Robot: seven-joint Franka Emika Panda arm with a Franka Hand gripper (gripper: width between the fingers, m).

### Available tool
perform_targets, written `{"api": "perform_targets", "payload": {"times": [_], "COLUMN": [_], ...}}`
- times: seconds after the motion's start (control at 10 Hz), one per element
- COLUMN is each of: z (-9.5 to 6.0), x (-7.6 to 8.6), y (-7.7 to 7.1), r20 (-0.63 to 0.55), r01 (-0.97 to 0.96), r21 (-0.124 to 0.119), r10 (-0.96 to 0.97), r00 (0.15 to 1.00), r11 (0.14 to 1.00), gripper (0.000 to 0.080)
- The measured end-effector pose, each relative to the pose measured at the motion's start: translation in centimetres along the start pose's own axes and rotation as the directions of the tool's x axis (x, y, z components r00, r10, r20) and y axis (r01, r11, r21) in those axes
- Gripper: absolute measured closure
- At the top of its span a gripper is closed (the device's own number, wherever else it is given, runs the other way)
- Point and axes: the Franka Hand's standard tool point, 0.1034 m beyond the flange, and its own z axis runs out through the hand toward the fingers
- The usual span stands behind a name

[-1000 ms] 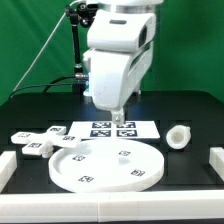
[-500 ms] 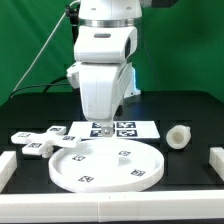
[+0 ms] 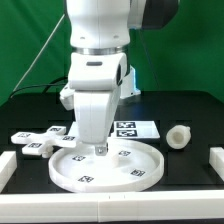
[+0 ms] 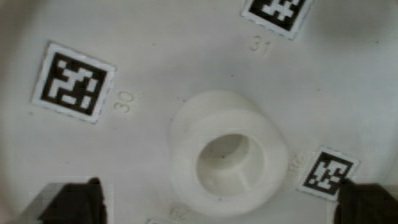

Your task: Assemble round table

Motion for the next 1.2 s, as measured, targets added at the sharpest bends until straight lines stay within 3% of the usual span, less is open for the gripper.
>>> {"api": "perform_targets", "payload": {"times": [0.5, 0.6, 0.9, 1.1, 1.2], "z": [1.6, 2.0, 2.3, 2.4, 2.3], "x": [-0.1, -0.2, -0.6, -0.6, -0.6], "y": [0.1, 0.0, 0.0, 0.0, 0.0], "r20": [-0.002, -0.002, -0.003, -0.003, -0.003], "r01": [-0.003, -0.006, -0.013, -0.013, -0.013], "r21": [0.021, 0.035, 0.039, 0.04, 0.04], "r10": [0.004, 0.006, 0.013, 0.013, 0.013], "r00": [1.0, 1.0, 1.0, 1.0, 1.0], "r11": [1.0, 0.999, 0.999, 0.999, 0.999], "gripper": [0.015, 0.015, 0.015, 0.0387, 0.0387]}}
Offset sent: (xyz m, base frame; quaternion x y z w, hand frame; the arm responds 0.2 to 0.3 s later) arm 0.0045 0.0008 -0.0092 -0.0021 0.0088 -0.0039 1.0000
